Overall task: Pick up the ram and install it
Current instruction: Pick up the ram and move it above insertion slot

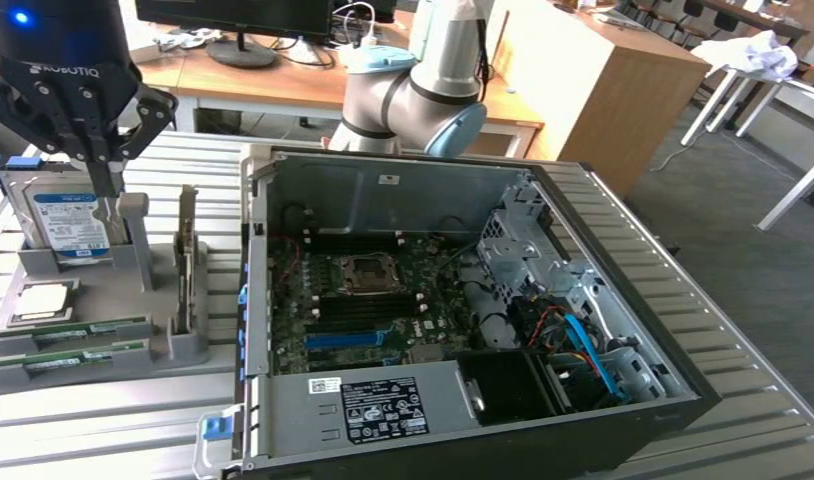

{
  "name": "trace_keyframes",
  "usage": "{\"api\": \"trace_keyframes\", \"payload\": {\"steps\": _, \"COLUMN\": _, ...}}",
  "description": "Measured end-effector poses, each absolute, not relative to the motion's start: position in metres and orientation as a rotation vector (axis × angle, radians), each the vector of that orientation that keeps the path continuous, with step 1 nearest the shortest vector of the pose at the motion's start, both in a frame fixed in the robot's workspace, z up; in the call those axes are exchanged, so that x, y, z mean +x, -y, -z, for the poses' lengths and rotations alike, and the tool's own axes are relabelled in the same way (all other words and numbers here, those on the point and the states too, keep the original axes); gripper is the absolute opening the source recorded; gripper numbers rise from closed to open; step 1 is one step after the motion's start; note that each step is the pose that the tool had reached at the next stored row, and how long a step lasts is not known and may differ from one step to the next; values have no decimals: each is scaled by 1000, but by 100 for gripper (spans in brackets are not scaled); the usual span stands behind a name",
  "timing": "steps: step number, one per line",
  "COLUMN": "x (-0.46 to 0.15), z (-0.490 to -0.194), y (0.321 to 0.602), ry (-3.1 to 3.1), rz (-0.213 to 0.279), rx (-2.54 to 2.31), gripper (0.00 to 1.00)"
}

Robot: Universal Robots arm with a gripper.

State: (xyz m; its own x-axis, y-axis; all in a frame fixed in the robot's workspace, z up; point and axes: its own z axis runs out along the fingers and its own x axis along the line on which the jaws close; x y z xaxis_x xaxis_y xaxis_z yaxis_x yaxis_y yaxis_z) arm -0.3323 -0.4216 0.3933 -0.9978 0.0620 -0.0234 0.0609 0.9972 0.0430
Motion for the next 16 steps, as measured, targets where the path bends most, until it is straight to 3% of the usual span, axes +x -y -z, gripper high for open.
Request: {"api": "trace_keyframes", "payload": {"steps": 16, "x": -332, "z": -393, "y": 422, "ry": -3117, "rz": -68, "rx": -88, "gripper": 10}}
